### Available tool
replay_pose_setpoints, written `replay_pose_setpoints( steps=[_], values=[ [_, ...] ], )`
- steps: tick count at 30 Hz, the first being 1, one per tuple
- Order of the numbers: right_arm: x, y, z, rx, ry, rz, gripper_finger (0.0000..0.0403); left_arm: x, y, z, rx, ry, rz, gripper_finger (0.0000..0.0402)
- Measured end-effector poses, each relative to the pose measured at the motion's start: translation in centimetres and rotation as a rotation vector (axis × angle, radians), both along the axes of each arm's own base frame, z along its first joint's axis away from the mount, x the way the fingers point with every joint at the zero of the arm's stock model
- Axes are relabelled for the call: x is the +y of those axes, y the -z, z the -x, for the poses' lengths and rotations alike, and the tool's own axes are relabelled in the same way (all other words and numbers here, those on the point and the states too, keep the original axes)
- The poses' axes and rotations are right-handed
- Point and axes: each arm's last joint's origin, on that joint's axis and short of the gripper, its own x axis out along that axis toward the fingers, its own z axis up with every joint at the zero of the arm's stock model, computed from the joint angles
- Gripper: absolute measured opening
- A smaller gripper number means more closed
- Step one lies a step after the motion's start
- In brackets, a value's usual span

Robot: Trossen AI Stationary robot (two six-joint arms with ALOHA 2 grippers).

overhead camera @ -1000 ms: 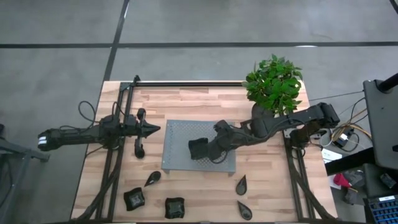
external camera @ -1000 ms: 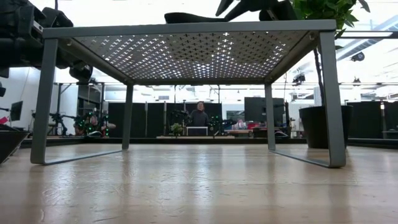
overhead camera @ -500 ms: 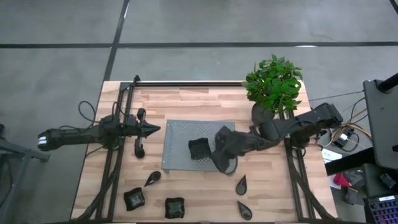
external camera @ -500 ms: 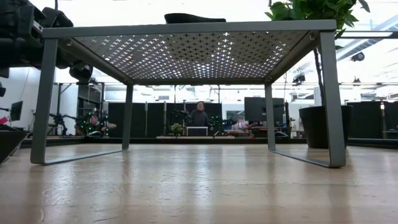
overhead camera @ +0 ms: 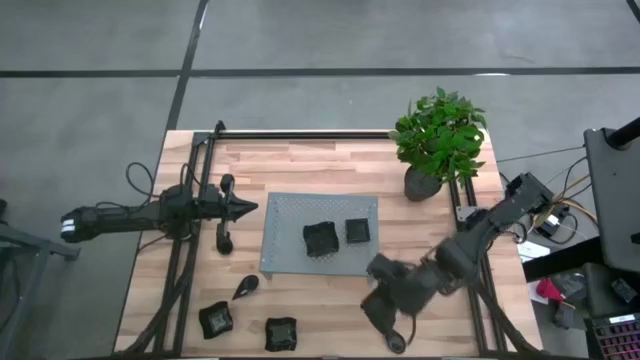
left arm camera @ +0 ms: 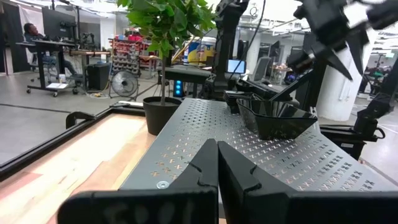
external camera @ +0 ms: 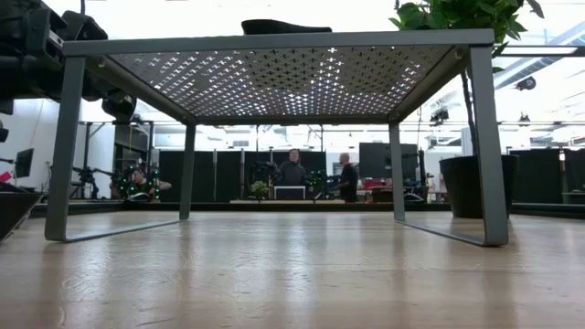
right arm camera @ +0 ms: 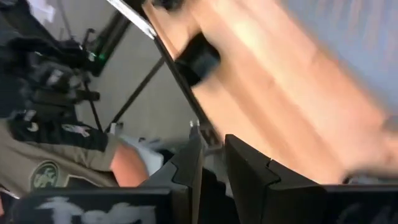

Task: Pick & Place Mini shaped plates
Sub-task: Put the bottom left black drop-shaped plate on the shelf

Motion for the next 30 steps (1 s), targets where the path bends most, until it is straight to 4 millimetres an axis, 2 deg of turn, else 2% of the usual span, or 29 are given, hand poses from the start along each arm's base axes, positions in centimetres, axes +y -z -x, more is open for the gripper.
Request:
replay_pose_setpoints(
  steps=[4,8,15,20,30],
  values=[
    [2.8,2.5,0.4,0.107,0.022,-0.029,0.0068,0.0,0.0,0.0,0.0,0.001,0.0,0.0],
    [5.1,5.8,-0.1,0.19,0.029,-0.015,0.0068,0.0,0.0,0.0,0.001,0.0,0.0,0.0],
    [6.8,10.0,-0.9,0.393,-0.077,-0.048,0.0068,0.0,0.0,0.0,0.001,0.001,0.0,0.0],
    [7.7,11.7,-0.6,0.477,-0.121,-0.047,0.0068,0.0,0.0,0.0,0.001,0.0,0.0,0.0],
    [9.9,15.0,1.6,0.631,-0.087,0.024,0.0068,0.0,0.0,0.0,0.004,0.0,0.001,0.0]
  ],
)
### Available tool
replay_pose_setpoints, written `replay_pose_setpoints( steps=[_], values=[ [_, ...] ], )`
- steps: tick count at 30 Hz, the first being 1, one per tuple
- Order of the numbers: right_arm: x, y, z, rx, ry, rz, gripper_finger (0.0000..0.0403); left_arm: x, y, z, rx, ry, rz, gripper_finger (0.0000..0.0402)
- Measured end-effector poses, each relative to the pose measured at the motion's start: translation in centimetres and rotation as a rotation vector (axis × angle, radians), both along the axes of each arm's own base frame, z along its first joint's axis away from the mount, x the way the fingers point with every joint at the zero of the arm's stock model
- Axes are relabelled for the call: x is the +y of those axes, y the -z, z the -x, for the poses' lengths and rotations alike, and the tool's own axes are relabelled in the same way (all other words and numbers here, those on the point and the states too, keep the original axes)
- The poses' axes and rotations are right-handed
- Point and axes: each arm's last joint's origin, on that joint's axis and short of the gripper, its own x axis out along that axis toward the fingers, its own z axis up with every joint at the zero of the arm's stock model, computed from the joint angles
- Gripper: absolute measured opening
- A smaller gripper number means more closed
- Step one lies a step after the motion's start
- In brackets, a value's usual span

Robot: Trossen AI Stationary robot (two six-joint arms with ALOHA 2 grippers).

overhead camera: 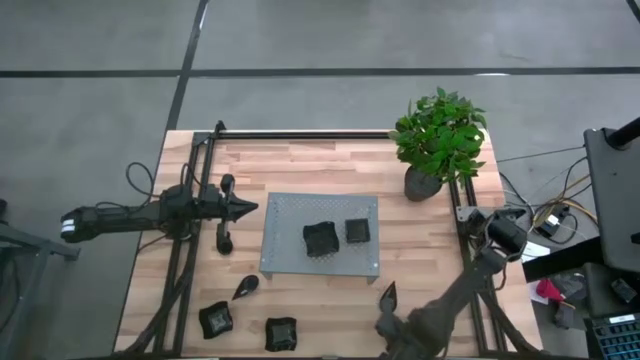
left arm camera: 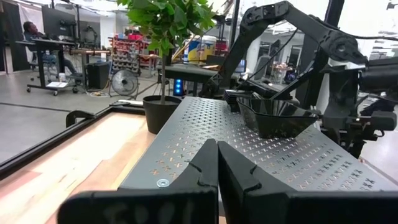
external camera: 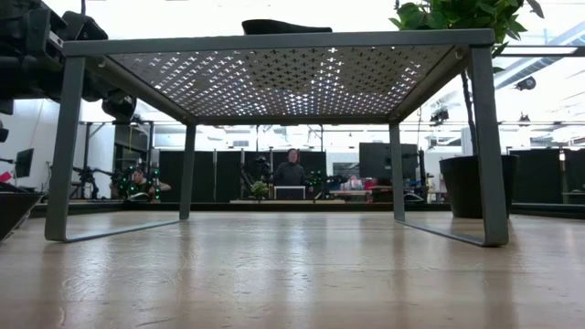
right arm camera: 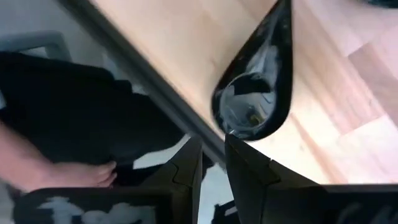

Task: Pick & Place Mini shaped plates
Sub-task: Put the bottom left black drop-shaped plate on the shelf

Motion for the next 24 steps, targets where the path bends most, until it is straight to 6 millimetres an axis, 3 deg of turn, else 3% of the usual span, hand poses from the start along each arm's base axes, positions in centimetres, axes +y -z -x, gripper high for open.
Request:
replay_pose_setpoints(
  steps=[6,11,17,24],
  values=[
    [-0.2,-0.4,0.0,-0.021,0.022,0.015,0.0068,0.0,0.1,0.0,0.008,0.0,0.001,0.0],
    [-1.1,-2.8,-0.6,-0.156,0.047,0.037,0.0068,0.0,0.1,0.0,0.013,0.0,0.002,0.0],
    [-1.5,-3.6,-0.5,-0.214,0.059,0.073,0.0068,0.0,0.1,0.0,0.012,0.0,0.002,0.0],
    [-0.9,-2.1,-0.1,-0.125,0.009,0.071,0.0068,0.0,0.1,0.0,0.012,0.0,0.002,0.0]
  ],
)
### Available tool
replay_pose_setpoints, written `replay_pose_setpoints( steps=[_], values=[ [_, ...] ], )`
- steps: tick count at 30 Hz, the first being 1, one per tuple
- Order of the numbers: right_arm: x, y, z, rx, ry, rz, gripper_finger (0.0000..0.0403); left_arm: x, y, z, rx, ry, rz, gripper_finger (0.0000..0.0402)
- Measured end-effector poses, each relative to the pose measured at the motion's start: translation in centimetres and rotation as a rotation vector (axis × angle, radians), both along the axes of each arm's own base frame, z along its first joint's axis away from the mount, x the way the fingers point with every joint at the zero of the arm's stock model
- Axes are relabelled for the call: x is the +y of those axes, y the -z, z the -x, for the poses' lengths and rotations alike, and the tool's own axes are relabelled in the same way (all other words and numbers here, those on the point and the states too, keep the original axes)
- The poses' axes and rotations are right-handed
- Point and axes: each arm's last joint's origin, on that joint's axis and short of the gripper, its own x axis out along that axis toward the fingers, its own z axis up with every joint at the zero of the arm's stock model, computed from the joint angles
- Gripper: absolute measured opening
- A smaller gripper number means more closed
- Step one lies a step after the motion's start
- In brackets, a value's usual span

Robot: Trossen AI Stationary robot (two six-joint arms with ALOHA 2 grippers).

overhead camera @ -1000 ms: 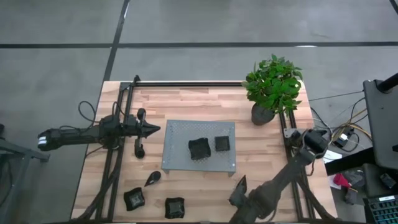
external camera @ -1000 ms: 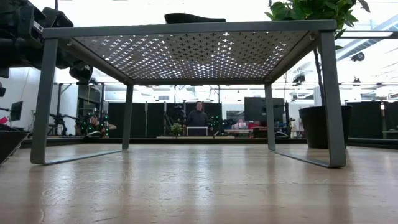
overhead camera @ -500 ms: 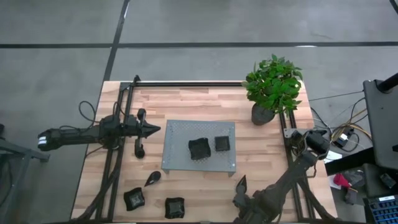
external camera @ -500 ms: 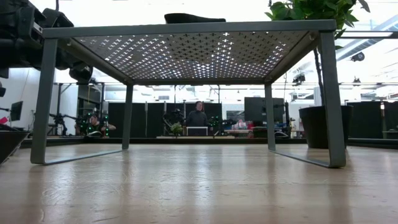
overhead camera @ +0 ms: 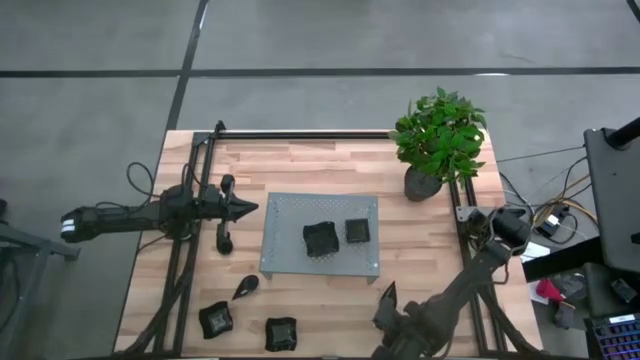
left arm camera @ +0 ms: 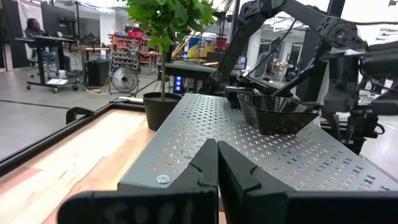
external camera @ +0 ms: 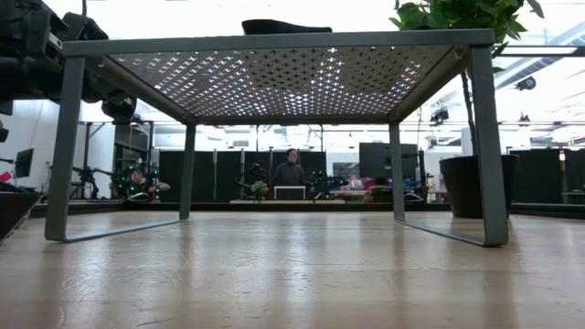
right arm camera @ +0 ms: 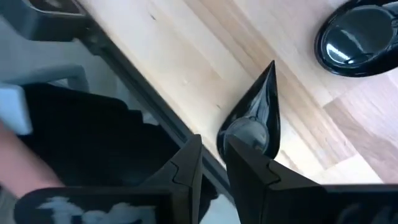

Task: Pick & Place Mini shaped plates
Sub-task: Put the bottom left black drop-shaped plate on the shelf

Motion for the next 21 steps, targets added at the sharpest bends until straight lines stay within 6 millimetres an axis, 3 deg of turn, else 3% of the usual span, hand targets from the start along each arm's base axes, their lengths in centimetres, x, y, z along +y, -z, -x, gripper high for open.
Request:
replay_pose_setpoints(
  steps=[7,21],
  values=[
    [0.3,1.9,-0.1,0.05,-0.049,0.043,0.0068,0.0,0.0,0.0,0.004,0.0,0.001,0.0],
    [-0.3,3.3,0.9,0.105,-0.049,0.132,0.0068,0.0,0.0,0.0,0.005,0.0,0.001,0.0]
  ],
)
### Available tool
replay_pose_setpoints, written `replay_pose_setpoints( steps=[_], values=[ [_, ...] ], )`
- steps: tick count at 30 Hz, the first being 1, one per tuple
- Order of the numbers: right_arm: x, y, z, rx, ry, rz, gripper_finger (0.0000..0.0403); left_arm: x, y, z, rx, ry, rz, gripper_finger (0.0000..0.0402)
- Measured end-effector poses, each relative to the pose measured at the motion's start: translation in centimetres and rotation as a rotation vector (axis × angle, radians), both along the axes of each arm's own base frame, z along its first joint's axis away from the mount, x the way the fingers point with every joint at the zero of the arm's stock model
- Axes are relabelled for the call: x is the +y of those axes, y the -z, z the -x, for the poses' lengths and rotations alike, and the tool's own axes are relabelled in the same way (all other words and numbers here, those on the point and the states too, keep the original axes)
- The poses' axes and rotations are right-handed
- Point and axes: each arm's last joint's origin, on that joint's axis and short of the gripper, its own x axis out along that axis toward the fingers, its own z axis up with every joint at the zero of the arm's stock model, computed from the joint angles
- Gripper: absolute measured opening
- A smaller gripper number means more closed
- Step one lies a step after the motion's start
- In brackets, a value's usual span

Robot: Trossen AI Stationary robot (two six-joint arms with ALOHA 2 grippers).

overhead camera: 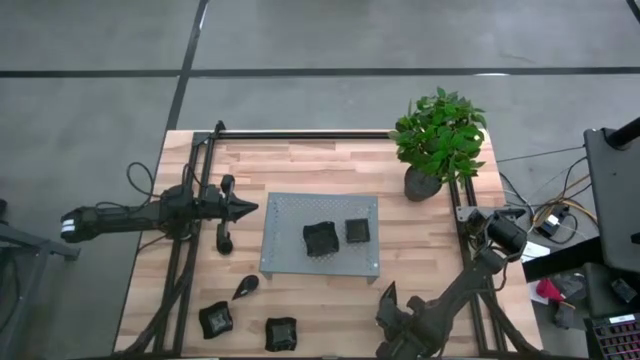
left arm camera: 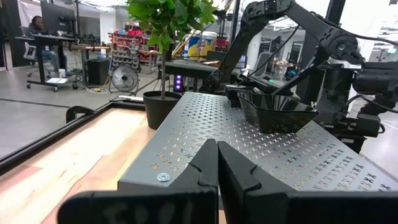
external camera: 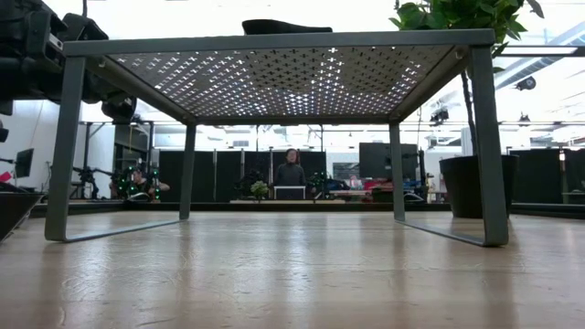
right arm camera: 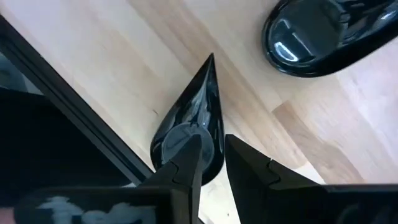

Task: Pick & Place Mini shaped plates
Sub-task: Put the bottom left black drop-shaped plate on the shelf

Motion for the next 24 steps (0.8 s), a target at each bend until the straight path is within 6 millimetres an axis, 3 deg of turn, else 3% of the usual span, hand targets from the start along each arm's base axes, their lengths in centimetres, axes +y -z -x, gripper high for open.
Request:
replay_pose_setpoints(
  steps=[20,24],
  values=[
    [-0.2,2.3,0.6,-0.015,0.009,-0.017,0.0067,0.0,0.0,0.0,0.001,0.0,0.0,0.0],
    [-0.2,2.5,0.6,-0.023,0.011,-0.027,0.0049,0.0,0.0,0.0,0.001,0.0,0.0,0.0]
  ],
)
